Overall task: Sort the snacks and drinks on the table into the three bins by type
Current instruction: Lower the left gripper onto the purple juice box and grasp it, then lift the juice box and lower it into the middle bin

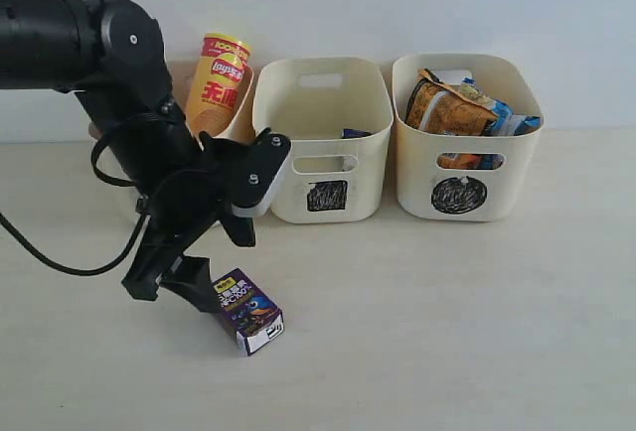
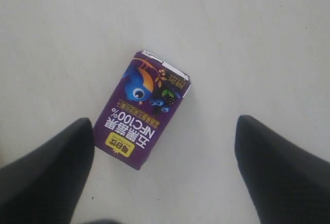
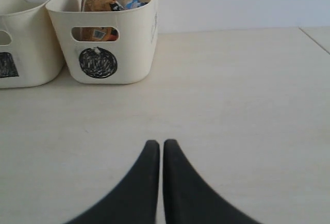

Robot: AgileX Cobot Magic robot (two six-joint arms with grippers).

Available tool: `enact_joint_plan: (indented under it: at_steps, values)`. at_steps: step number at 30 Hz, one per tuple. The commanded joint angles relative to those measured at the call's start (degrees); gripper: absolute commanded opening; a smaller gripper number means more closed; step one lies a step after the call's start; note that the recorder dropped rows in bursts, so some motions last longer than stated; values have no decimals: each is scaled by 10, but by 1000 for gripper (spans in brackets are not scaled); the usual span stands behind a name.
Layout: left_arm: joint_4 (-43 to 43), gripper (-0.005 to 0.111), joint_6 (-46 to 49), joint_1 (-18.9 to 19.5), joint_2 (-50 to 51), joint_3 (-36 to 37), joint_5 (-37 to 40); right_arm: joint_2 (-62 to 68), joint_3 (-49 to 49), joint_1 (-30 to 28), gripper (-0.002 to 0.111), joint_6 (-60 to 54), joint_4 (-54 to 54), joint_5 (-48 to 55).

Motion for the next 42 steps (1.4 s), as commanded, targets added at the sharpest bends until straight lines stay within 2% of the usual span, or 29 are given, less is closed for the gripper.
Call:
enact_joint_plan:
  at_steps: [1, 10, 15, 24, 32, 34, 37, 38, 41, 42]
  values:
    - [5, 71, 24, -3, 7, 0, -11, -3, 3, -9, 0, 0, -3, -2]
    - [5, 71, 64, -3, 40, 0, -28, -3, 3, -3, 0, 0, -3, -2]
    - [44, 71, 75, -3, 71, 0, -36, -3, 3, -3, 0, 0, -3, -2]
    - [84, 71, 74, -20, 106, -1, -115, -3, 3, -3, 0, 0, -3, -2]
    - [91, 70, 74, -23, 136, -1, -112, -3, 3, -3, 0, 0, -3, -2]
    - [91, 65, 63, -23, 138, -1, -112, -3, 3, -3, 0, 0, -3, -2]
    - [91, 43, 31, -23, 135, -1, -110, -3, 3, -3, 0, 0, -3, -2]
    - [91, 30, 16, -23, 131, -1, -111, -3, 3, -3, 0, 0, -3, -2]
    - [91, 4, -9, -23, 116, -1, -111, -3, 3, -3, 0, 0, -3, -2]
    - [89, 4, -10, -23, 109, -1, -111, -3, 3, -3, 0, 0, -3, -2]
